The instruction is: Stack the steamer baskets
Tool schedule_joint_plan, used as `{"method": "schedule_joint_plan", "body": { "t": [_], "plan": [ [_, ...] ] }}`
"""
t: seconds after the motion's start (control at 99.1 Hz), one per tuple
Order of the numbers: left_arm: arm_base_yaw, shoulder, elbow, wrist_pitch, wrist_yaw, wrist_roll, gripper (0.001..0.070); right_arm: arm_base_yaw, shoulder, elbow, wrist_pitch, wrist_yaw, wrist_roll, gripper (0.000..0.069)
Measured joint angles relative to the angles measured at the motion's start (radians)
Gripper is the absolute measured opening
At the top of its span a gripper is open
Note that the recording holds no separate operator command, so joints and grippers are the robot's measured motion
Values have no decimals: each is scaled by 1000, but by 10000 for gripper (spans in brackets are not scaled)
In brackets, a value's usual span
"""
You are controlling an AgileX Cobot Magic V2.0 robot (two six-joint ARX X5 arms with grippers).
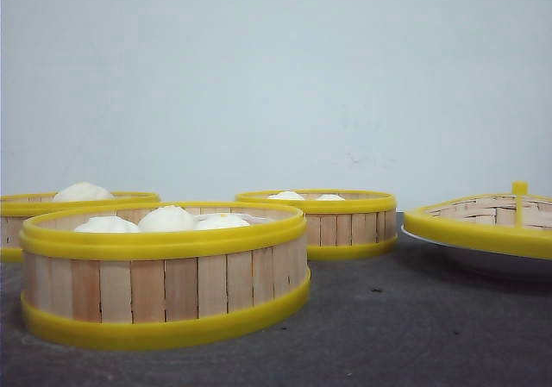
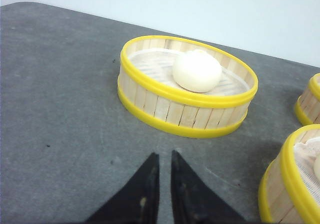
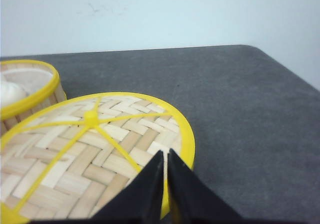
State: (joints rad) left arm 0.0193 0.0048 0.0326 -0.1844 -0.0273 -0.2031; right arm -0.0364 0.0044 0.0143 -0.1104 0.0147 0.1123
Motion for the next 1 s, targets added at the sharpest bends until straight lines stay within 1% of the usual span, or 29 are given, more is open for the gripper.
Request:
{"method": "schedule_joint_plan", "body": {
  "t": [0.091,0.393,0.484,0.605,0.827,0.999],
  "plan": [
    [0,0,0,0,0,0,14,0,0,0,0,0,27,7],
    [-1,0,0,0,0,0,14,0,0,0,0,0,47,7],
    [-1,0,0,0,0,-2,14,0,0,0,0,0,70,7],
    [-1,0,0,0,0,-26,14,0,0,0,5,5,111,7],
    [-1,1,0,0,0,-71,14,0,0,0,78,8,203,7],
    [-1,26,20,-22,0,-87,14,0,22,16,83,8,257,7]
  ]
}}
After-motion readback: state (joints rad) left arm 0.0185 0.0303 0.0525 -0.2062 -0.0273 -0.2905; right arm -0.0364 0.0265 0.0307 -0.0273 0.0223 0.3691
